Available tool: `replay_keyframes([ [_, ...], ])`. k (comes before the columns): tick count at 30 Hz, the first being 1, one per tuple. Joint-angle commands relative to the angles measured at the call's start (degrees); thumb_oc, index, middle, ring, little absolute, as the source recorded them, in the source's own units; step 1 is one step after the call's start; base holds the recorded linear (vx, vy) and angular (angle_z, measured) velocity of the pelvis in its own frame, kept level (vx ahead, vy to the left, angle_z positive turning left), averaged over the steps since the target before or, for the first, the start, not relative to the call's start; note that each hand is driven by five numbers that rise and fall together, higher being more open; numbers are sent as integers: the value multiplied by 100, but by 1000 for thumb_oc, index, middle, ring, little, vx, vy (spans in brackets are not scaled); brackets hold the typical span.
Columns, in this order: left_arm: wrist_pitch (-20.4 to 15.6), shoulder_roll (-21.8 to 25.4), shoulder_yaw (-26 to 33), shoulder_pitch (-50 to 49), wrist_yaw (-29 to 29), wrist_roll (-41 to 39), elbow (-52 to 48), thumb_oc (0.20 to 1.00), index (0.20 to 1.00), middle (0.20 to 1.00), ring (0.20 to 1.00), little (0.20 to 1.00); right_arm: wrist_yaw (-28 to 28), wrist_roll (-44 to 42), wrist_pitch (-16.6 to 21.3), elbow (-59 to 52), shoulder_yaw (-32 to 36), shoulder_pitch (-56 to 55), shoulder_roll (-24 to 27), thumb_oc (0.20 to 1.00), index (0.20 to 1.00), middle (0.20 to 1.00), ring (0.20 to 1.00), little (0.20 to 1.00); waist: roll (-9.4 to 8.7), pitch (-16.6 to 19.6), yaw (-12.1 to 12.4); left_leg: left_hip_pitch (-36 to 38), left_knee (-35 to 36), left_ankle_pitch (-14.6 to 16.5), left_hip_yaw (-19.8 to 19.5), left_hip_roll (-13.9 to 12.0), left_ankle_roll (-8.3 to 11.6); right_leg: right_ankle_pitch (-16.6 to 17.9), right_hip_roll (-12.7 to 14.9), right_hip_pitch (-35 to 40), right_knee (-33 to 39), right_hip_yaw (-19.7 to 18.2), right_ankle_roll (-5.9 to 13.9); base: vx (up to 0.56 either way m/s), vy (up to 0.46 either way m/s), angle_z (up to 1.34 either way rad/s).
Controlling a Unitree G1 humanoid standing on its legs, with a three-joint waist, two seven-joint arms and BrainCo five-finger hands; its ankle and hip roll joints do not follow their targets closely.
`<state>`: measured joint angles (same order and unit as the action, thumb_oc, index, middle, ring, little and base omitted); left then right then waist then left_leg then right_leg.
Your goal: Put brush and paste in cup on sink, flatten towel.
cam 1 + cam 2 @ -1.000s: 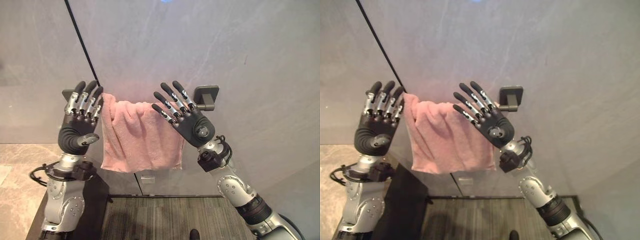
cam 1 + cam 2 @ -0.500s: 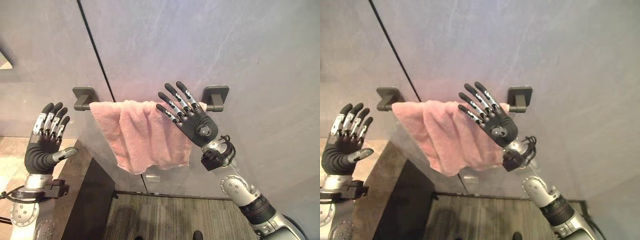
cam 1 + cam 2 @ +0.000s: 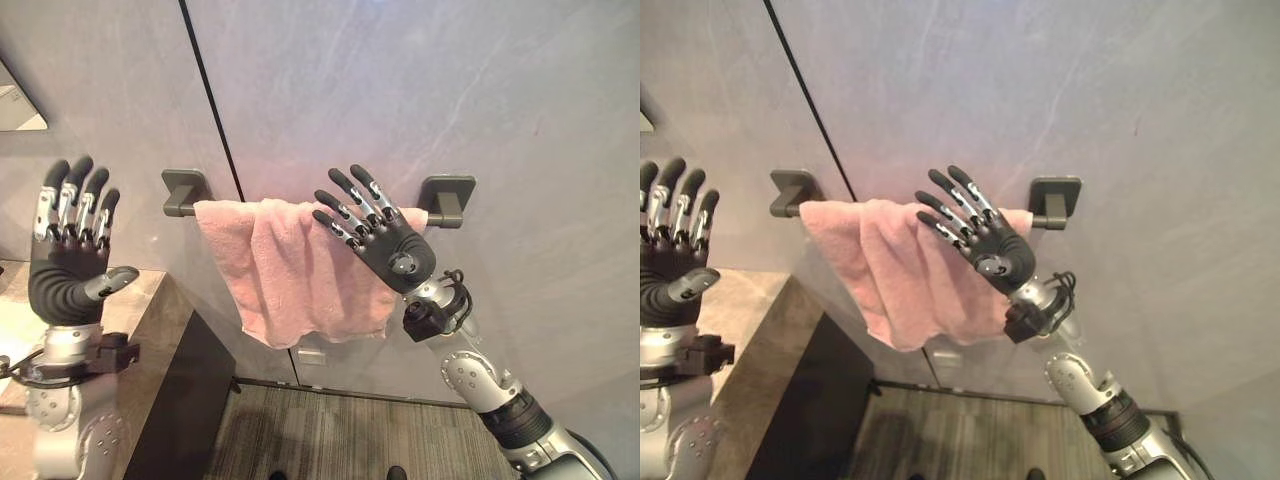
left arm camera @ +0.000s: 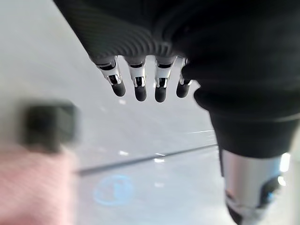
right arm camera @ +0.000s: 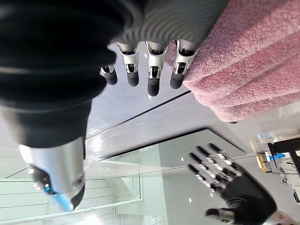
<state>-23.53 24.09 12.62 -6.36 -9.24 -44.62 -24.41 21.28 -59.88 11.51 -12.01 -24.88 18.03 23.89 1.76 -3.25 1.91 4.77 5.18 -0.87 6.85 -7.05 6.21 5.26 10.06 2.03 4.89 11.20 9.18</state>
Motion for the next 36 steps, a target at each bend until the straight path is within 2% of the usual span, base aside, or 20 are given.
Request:
replay_keyframes([
  [1,-200,459,-189,285,-146,-152,-332,1000,1000,1000,1000,1000,-111,71,347,-52,9,293,-299,1000,1000,1000,1000,1000,-366,48,-82,236,-18,174,213,-312,63,358,684,-82,11,103,270,0,0,0],
  [10,-73,383,-858,549,-107,-111,-422,1000,1000,1000,1000,1000,-273,22,410,-27,-2,316,-395,1000,1000,1000,1000,1000,-372,24,-215,264,-18,188,300,-319,45,380,667,-142,11,22,279,0,0,0],
  [22,89,363,-902,157,10,22,59,1000,1000,1000,1000,1000,-403,75,450,-22,67,231,-410,1000,1000,1000,1000,1000,-380,3,-211,249,-18,177,324,-321,30,392,646,-177,11,-7,278,0,1,-4],
  [31,187,568,-950,95,256,463,773,1000,1000,1000,1000,1000,-815,783,601,129,129,445,-326,1000,1000,1000,1000,1000,-402,-15,-217,145,-18,133,334,-350,46,403,585,-303,11,-44,275,0,0,0],
  [36,75,688,-750,205,484,791,870,1000,1000,1000,1000,1000,-1000,1093,681,104,293,482,-203,1000,1000,1000,1000,1000,-424,-25,-250,91,-18,118,337,-381,60,398,546,-361,11,-59,274,0,0,0],
])
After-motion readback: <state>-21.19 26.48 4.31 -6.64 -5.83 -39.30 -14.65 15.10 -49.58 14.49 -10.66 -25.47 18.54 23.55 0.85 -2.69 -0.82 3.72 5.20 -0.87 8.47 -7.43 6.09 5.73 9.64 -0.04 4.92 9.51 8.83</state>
